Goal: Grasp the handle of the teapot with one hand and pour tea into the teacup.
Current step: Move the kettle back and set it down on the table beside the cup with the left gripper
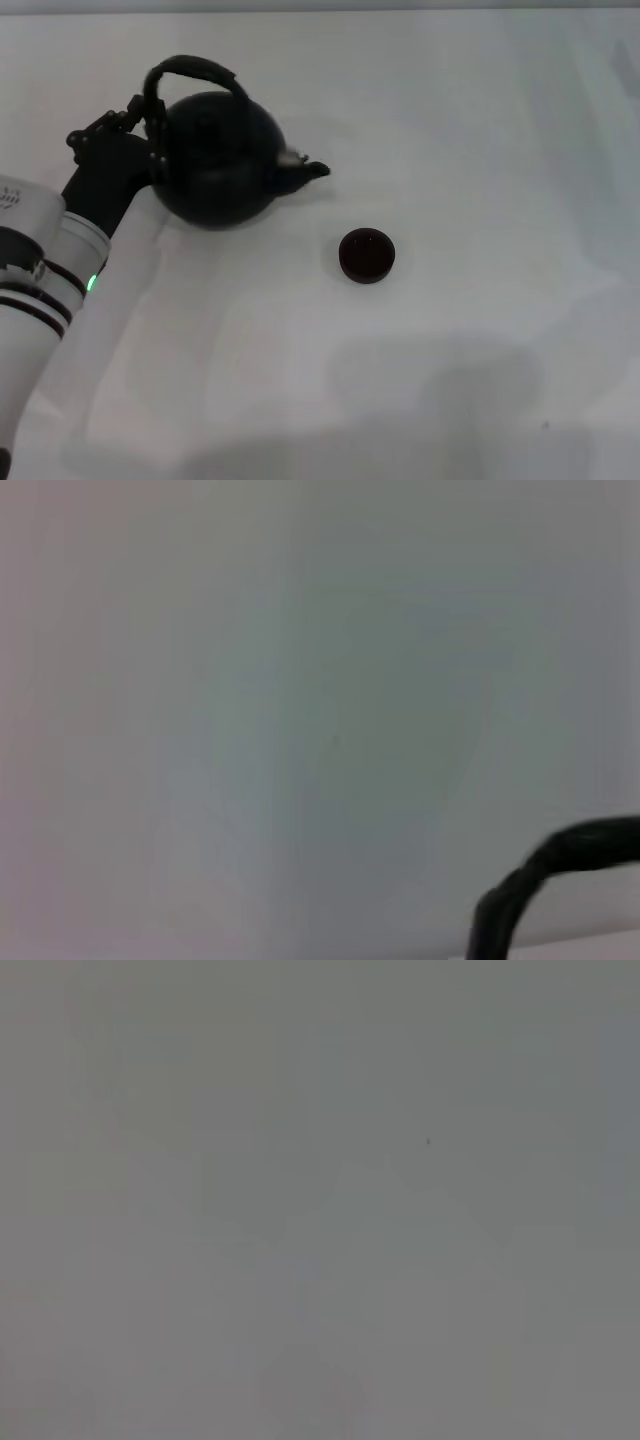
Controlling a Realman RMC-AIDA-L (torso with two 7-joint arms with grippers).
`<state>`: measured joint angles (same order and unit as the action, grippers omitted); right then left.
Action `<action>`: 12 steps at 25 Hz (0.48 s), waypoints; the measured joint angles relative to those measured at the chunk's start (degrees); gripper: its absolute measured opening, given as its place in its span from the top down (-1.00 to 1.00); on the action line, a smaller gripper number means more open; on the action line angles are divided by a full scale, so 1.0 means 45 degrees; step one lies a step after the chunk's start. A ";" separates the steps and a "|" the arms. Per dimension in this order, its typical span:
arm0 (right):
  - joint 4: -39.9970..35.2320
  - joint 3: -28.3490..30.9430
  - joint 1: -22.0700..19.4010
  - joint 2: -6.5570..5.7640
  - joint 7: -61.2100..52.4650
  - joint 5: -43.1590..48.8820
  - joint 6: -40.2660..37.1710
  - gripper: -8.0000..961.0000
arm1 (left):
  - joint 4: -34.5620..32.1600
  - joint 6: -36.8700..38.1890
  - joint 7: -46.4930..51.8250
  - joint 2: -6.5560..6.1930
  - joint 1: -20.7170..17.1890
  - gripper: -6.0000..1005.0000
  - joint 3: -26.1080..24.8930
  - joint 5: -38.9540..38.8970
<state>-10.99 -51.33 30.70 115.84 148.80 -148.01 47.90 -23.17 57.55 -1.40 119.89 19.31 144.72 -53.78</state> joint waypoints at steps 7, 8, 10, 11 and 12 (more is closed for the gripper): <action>0.0001 0.0000 -0.0017 0.0000 0.0000 0.0000 0.0001 -0.74 | -0.0028 0.0136 0.0007 -0.0023 -0.0032 0.39 0.0353 0.0014; 0.0001 0.0000 -0.0017 0.0000 0.0000 0.0000 0.0001 -0.74 | -0.0042 0.0146 0.0007 -0.0022 -0.0049 0.32 0.0357 0.0018; 0.0001 0.0000 -0.0016 0.0000 -0.0001 0.0000 0.0000 -0.74 | -0.0076 0.0269 0.0007 -0.0020 -0.0124 0.19 0.0365 -0.0004; 0.0001 0.0000 -0.0015 0.0000 0.0000 0.0000 0.0000 -0.74 | -0.0080 0.0326 0.0007 -0.0020 -0.0154 0.12 0.0365 -0.0014; 0.0001 0.0001 -0.0014 0.0000 0.0000 0.0000 0.0000 -0.74 | -0.0085 0.0429 0.0013 -0.0020 -0.0209 0.05 0.0365 -0.0019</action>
<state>-10.99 -51.33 30.64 115.84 148.80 -148.01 47.91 -23.56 59.48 -1.34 119.80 18.37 146.37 -53.87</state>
